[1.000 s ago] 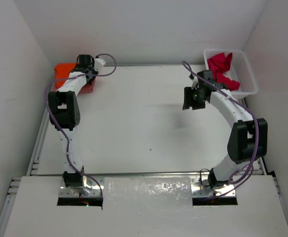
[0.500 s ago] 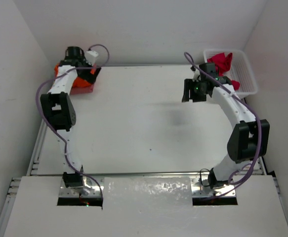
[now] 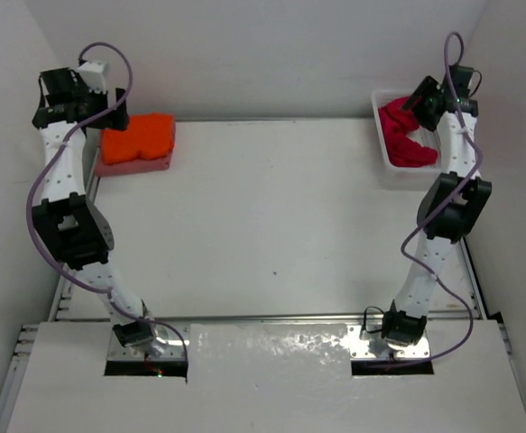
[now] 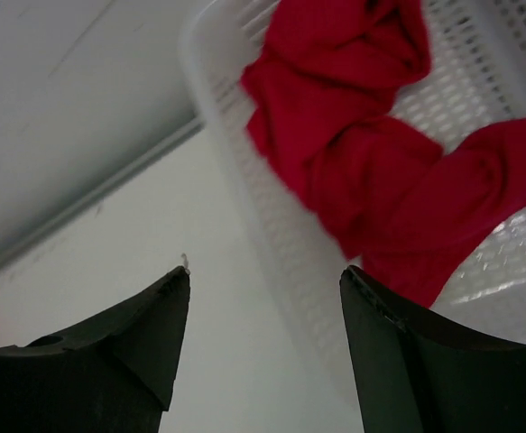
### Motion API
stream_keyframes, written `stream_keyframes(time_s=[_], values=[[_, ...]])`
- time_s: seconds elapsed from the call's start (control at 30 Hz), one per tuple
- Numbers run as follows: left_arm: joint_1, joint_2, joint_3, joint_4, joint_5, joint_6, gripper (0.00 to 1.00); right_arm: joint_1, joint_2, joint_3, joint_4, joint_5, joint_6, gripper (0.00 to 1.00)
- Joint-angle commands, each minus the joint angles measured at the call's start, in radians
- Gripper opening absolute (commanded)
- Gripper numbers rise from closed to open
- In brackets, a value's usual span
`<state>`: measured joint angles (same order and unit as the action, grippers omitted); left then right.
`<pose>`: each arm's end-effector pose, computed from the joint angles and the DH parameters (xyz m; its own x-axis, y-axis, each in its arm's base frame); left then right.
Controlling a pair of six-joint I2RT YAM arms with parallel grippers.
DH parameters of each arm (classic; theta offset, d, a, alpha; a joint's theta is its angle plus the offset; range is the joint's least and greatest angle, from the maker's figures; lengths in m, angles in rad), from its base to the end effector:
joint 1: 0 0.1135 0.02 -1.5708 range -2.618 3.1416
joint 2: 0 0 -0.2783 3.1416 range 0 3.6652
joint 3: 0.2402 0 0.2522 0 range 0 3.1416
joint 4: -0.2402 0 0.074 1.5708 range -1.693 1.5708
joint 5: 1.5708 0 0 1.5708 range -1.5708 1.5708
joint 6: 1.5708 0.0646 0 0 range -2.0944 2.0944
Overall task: Fold and stack the t-shirts
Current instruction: Grab crumpled tshirt from bin with the right arm
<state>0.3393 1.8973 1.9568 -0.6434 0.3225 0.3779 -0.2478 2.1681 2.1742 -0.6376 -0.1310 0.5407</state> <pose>0.4435 0.1348 0.3770 -0.5076 0.1919 -0.8399 0.1302 0.9808 0.1454 0.5183 -0.1224 0.3236 -0.4181 0.6322 -0.6523 0.4155 0.7717 0.4816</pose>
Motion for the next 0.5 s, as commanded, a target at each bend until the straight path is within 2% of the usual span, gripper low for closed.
stream_keyframes(time_s=[0.0, 0.13, 0.17, 0.23, 0.3, 0.33, 0.37, 0.4, 0.47], values=[[-0.029, -0.021, 0.0, -0.016, 0.006, -0.025, 0.99, -0.007, 0.154, 0.082, 0.18, 0.106, 0.165, 0.66], [-0.086, 0.011, 0.043, -0.154, -0.114, 0.028, 0.99, -0.018, 0.31, 0.102, 0.383, 0.12, 0.267, 0.72], [-0.101, 0.008, 0.034, -0.165, -0.182, 0.056, 1.0, -0.018, 0.375, 0.114, 0.435, 0.123, 0.286, 0.76], [-0.144, -0.007, -0.021, -0.164, -0.261, 0.072, 1.0, -0.01, 0.438, 0.167, 0.443, 0.13, 0.294, 0.81], [-0.181, -0.009, -0.054, -0.165, -0.279, 0.087, 1.0, -0.001, 0.496, 0.168, 0.467, 0.154, 0.285, 0.84], [-0.193, -0.003, -0.061, -0.168, -0.308, 0.098, 1.0, 0.002, 0.504, 0.159, 0.467, 0.16, 0.277, 0.82], [-0.207, 0.0, -0.065, -0.17, -0.318, 0.119, 1.0, 0.004, 0.496, 0.139, 0.499, 0.165, 0.272, 0.79], [-0.221, 0.008, -0.062, -0.17, -0.318, 0.122, 1.0, 0.005, 0.486, 0.075, 0.53, 0.163, 0.272, 0.62], [-0.223, 0.02, -0.047, -0.173, -0.318, 0.118, 1.0, 0.002, 0.441, 0.006, 0.59, 0.183, 0.28, 0.38]])
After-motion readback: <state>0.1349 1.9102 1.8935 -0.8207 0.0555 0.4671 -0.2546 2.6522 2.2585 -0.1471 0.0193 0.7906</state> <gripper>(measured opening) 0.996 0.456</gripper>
